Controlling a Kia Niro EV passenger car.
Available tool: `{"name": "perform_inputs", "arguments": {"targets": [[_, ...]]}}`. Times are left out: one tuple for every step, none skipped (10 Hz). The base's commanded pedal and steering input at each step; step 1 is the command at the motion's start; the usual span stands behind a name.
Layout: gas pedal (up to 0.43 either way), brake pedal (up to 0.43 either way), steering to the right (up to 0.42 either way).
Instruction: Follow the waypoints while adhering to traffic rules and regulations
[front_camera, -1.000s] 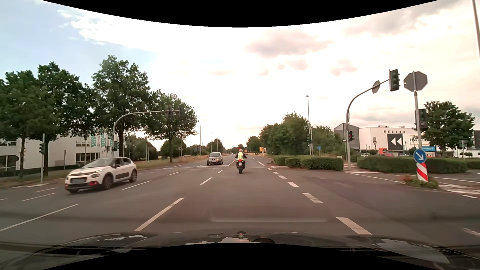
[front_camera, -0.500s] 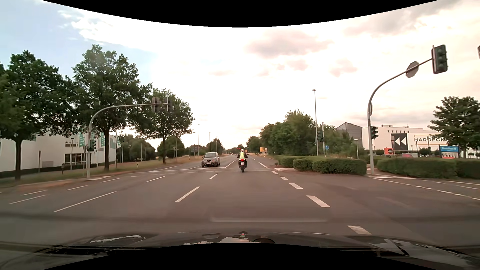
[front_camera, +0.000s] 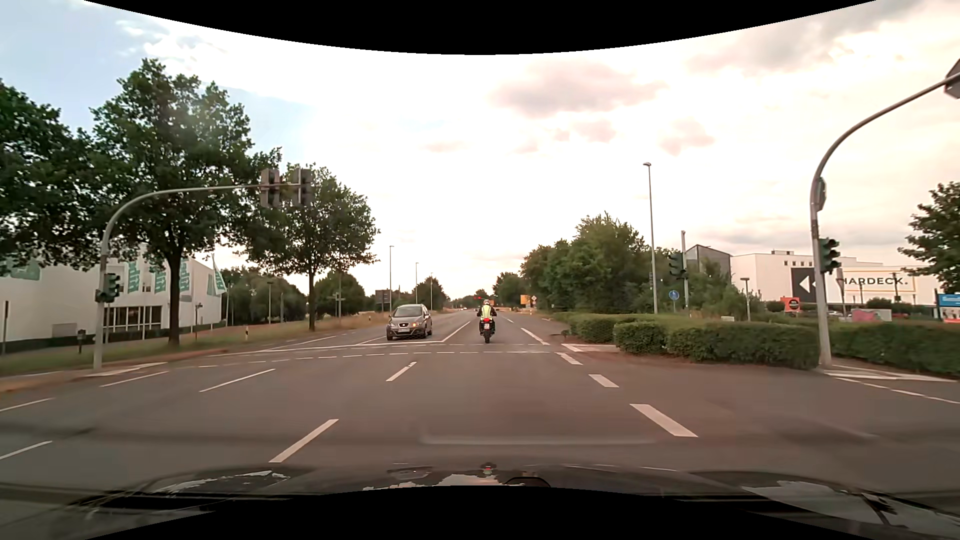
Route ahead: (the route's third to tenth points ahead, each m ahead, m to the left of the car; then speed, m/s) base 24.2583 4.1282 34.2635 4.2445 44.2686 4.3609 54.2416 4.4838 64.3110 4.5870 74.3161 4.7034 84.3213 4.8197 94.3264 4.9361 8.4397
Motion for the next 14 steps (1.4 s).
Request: {"name": "perform_inputs", "arguments": {"targets": [[0.28,0.0,0.0],[0.28,0.0,0.0],[0.28,0.0,0.0],[0.28,0.0,0.0],[0.28,0.0,0.0],[0.26,0.0,0.0],[0.26,0.0,0.0],[0.248,0.0,0.0],[0.248,0.0,0.0],[0.248,0.0,0.0],[0.248,0.0,0.0],[0.228,0.0,0.0],[0.228,0.0,0.0],[0.228,0.0,0.0]]}}
